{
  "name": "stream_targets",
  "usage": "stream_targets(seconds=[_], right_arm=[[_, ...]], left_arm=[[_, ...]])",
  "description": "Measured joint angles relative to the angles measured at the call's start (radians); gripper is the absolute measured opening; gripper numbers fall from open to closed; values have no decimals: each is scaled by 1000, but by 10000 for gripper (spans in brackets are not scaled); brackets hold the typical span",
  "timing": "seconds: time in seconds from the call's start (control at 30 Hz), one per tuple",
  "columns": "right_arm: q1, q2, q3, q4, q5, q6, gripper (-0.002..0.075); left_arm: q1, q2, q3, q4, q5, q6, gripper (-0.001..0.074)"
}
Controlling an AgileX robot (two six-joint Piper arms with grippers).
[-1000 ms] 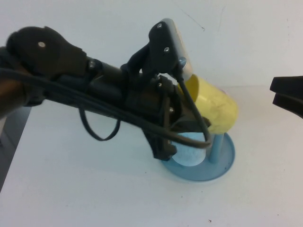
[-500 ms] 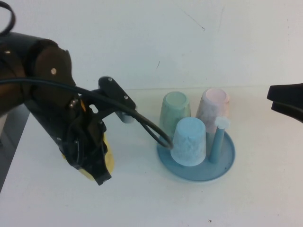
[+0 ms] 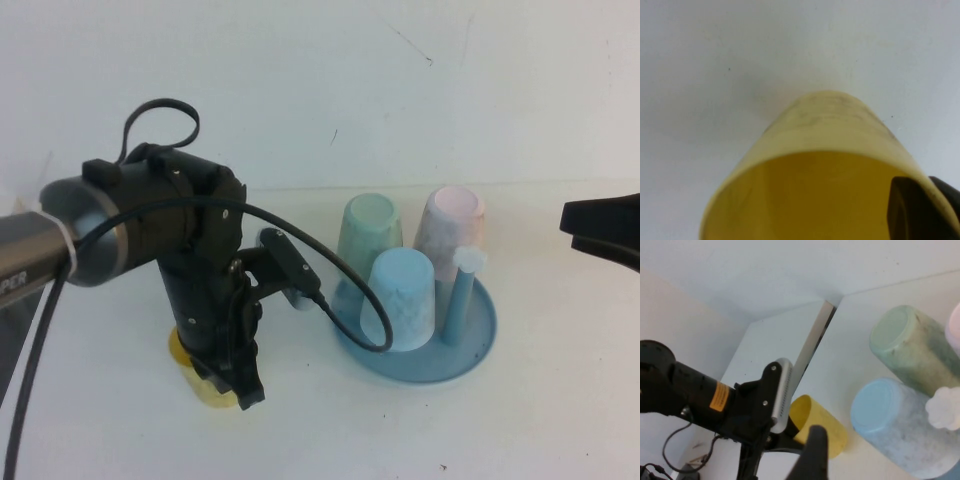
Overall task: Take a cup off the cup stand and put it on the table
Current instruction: Place the cup on the table
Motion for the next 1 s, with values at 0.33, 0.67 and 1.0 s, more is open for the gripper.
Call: stream_targets(seconds=[0.33,0.67,1.0], right_arm=[[0,0,0,-10,0,0,692],[0,0,0,-41,0,0,692],[0,0,0,-41,0,-13,692]], left_arm=[[0,60,-4,9,-12,2,6],[0,69,-68,-52,48,0,336],[0,18,-183,-82,150,-121,237]])
